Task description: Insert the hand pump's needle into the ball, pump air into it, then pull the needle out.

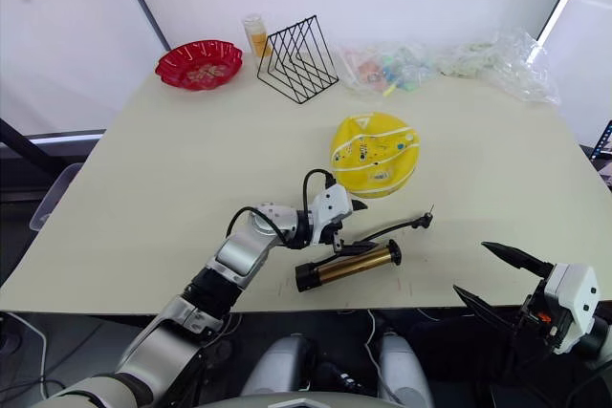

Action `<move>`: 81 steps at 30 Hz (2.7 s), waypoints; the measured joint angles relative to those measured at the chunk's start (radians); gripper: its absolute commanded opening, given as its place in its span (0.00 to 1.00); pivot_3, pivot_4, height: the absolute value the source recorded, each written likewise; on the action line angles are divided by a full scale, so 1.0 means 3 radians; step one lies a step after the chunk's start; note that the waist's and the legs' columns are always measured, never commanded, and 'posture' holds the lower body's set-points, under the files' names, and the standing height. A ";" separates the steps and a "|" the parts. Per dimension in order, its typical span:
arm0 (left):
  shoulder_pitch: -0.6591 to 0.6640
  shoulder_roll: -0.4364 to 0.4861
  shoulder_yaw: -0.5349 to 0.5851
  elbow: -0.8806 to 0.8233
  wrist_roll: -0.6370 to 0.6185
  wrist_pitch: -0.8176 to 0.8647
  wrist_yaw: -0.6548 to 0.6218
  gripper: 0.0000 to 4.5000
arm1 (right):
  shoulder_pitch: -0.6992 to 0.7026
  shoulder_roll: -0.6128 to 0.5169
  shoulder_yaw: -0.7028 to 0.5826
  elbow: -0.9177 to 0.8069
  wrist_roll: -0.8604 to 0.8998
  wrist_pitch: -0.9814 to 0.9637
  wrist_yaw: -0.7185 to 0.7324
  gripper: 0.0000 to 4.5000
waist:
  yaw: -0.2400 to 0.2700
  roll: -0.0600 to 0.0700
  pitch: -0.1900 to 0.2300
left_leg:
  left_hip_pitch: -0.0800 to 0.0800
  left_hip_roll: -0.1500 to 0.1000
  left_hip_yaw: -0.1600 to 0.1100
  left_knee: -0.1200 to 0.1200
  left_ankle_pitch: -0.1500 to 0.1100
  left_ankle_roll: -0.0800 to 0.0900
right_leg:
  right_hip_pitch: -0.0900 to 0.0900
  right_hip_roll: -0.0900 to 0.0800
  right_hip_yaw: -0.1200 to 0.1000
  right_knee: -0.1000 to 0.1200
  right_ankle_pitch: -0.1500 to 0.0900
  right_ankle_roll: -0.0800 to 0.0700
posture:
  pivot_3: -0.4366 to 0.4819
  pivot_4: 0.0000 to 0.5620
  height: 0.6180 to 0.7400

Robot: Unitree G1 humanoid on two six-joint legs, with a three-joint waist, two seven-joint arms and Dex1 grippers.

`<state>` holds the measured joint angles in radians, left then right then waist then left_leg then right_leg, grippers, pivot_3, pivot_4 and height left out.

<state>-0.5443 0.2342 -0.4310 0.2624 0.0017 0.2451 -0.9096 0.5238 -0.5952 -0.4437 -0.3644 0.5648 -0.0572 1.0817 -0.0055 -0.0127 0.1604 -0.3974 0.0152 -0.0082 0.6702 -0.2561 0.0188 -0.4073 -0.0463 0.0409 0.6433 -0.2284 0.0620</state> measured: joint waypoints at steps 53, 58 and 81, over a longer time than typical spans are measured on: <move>-0.0136 -0.0235 -0.0017 0.0428 0.0118 0.0042 -0.0215 0.43 | 0.0045 0.0126 0.0247 -0.0324 -0.0086 0.0270 -0.0555 1.00 | 0.0001 -0.0001 0.0000 | -0.0002 -0.0001 -0.0002 0.0001 0.0000 0.0000 | 0.0000 0.0000 0.0000 0.0000 0.0001 -0.0001 | 0.48 0.27 1.00; -0.0162 -0.0266 -0.0052 0.0502 0.0161 0.0116 -0.0213 0.08 | 0.0044 0.0070 0.0235 -0.0324 -0.0085 0.0250 -0.0494 1.00 | -0.0001 -0.0001 0.0000 | -0.0002 -0.0002 -0.0002 0.0001 0.0000 0.0000 | 0.0000 0.0000 0.0000 0.0000 0.0000 0.0001 | 0.48 0.27 1.00; -0.0041 -0.0403 0.0522 0.0506 -0.0647 0.0026 -0.0615 0.01 | -0.0263 0.0472 0.0275 -0.0575 0.0275 0.0761 -0.1342 1.00 | -0.0012 -0.0001 0.0000 | -0.0002 -0.0001 -0.0002 0.0001 0.0000 0.0000 | 0.0000 -0.0001 0.0000 0.0001 0.0006 -0.0009 | 0.48 0.27 1.00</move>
<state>-0.5568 0.1133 -0.2743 0.4143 -0.1925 0.2528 -1.0939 0.4447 -0.4535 -0.3612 -0.5368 0.6473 0.1711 0.6790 -0.0093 -0.0129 0.1605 -0.3981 0.0148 -0.0088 0.6706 -0.2561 0.0189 -0.4073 -0.0466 0.0408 0.6436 -0.2267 0.0594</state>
